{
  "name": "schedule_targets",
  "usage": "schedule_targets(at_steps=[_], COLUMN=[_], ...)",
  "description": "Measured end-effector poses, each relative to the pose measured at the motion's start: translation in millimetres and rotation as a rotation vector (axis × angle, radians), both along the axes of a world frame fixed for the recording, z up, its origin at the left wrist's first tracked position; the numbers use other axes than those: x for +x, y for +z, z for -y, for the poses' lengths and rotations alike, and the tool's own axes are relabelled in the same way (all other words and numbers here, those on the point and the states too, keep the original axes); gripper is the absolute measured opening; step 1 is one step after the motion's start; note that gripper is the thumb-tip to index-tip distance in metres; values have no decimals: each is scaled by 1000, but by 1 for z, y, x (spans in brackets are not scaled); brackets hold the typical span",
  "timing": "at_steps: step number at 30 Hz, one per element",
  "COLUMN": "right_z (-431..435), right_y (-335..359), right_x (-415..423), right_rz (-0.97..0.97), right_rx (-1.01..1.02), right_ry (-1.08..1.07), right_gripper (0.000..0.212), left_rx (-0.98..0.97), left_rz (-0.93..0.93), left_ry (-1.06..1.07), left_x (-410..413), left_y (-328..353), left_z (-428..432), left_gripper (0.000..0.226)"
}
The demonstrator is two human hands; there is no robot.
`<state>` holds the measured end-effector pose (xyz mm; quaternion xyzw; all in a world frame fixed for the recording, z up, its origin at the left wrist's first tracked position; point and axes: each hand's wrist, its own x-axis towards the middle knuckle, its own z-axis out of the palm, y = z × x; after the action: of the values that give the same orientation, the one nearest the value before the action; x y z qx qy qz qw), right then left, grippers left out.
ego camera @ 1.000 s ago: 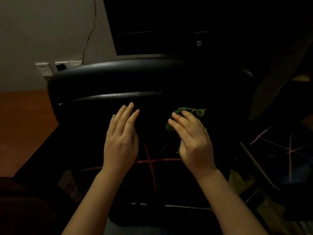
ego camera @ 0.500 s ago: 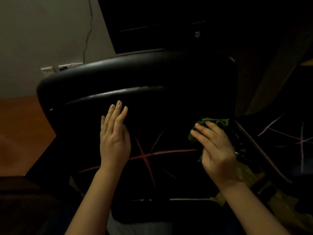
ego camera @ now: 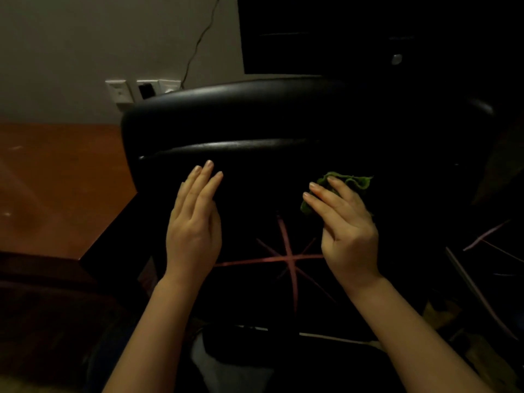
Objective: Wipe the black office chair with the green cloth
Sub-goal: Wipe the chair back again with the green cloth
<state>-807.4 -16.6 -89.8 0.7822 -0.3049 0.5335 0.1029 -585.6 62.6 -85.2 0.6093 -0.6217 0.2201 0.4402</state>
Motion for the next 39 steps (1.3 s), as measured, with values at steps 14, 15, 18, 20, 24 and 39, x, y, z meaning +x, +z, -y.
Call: schedule_targets(at_steps=[14,15,18,20,24,39], right_z=[-33,-37,-49,-56,-66,-97], right_y=[1,-1,-11,-17,-30,-121], right_x=[131,139,161,172,188,185], right_rz=[-70,-82,-132,-156,-205,-453], right_rx=[46,52,70,79,89,76], right_ry=[220,237,288,320,382,488], right_gripper=[40,40,41,39,38,39], left_rx=[77,78,82,80,107,421], left_rz=[-140,-146,-167,-178,-197,-318], left_ry=[174,182,208,223,226,263], left_x=[85,89,99,103,102,79], left_y=[-29,-30,-37,-43,-60,-139], left_z=[-56,-60,-72,-81,-92,-117], left_gripper=[45,46,45,44,43,47])
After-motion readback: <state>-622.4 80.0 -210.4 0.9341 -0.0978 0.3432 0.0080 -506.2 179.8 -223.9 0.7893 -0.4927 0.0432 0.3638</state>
